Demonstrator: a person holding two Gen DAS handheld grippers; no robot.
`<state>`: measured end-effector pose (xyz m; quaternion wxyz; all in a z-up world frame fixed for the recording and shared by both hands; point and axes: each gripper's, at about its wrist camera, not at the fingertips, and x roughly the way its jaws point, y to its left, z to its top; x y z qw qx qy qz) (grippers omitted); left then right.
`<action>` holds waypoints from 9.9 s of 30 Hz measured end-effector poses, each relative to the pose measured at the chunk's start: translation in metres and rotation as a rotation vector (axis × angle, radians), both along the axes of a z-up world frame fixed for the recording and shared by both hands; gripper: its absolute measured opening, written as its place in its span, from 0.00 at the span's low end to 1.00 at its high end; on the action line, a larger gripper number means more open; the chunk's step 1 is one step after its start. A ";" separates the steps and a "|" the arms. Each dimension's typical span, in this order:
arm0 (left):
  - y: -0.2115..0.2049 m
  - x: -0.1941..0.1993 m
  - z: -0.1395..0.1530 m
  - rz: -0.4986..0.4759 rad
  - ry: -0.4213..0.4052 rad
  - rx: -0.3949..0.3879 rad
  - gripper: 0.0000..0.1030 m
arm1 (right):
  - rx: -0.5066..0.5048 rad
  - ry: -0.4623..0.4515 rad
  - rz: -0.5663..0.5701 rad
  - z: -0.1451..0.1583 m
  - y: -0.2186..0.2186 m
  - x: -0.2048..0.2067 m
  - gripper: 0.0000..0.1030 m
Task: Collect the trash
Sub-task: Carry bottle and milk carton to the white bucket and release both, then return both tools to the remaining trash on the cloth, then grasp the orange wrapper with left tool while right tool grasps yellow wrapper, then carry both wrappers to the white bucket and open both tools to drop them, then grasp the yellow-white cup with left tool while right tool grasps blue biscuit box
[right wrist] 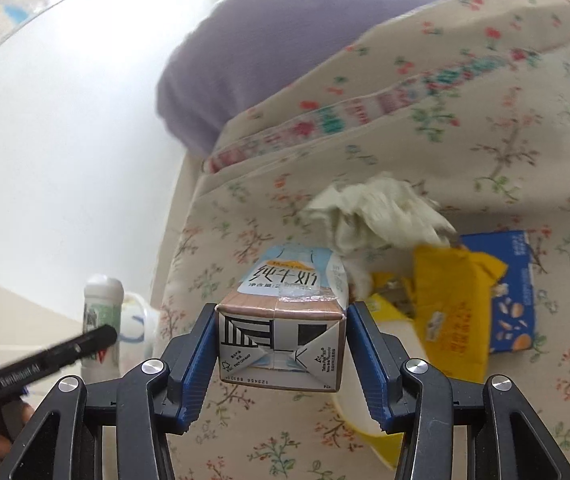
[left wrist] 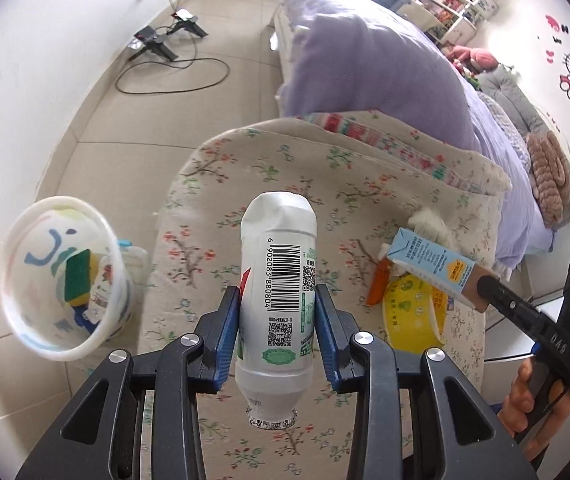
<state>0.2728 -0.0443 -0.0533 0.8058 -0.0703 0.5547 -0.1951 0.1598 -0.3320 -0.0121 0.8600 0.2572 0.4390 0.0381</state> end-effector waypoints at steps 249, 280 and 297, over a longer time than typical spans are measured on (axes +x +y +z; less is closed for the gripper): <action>0.009 -0.006 -0.026 0.073 0.225 -0.162 0.58 | -0.286 0.044 0.165 -0.007 0.102 0.051 0.46; -0.173 -0.038 -0.088 -0.100 0.225 -0.131 0.24 | -0.233 0.202 -0.255 -0.014 -0.115 0.008 0.56; -0.109 -0.034 -0.049 -0.066 0.156 -0.176 0.23 | -0.248 0.409 -0.126 -0.086 -0.081 0.031 0.73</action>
